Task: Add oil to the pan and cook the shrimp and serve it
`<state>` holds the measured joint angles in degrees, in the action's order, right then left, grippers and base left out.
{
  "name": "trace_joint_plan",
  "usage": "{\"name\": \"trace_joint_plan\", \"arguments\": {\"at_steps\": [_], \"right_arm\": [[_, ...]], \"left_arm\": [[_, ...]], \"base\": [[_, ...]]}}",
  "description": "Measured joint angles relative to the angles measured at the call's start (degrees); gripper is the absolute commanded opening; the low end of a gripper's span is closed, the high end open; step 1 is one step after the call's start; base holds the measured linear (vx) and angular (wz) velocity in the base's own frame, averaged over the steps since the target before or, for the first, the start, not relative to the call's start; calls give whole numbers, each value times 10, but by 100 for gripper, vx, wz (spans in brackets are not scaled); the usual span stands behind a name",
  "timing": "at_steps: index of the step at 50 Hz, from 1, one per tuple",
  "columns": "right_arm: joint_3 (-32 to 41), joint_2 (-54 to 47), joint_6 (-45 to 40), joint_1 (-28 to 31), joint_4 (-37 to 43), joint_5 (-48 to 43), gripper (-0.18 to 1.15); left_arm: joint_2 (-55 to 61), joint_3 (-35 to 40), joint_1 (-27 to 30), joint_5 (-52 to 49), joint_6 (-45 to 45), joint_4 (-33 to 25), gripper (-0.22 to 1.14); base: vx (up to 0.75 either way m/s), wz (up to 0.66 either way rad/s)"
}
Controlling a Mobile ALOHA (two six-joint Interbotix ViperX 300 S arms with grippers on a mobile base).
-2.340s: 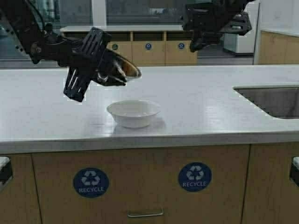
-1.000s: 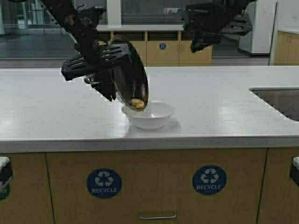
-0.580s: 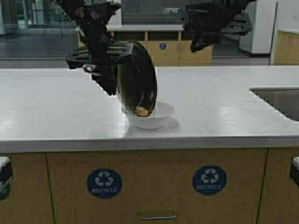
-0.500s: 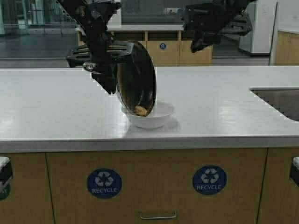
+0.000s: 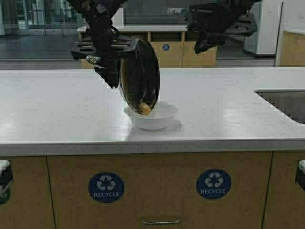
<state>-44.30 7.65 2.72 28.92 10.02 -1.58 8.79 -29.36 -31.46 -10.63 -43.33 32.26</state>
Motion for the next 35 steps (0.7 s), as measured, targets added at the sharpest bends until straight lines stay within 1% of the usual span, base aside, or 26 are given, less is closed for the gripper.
{"name": "trace_joint_plan", "arguments": {"at_steps": [18,29,35], "right_arm": [[0,0,0,0,0,0,6],[0,-1,0,0,0,-1,6],[0,0,-1,0,0,0,6]], "left_arm": [[0,8,-9,-23,1,44,4],[-1,11,-15,-25,0,43,4],[-10,11,-13,-12,-8,26,4]], "base": [[0,0],[0,0],[0,0]]}}
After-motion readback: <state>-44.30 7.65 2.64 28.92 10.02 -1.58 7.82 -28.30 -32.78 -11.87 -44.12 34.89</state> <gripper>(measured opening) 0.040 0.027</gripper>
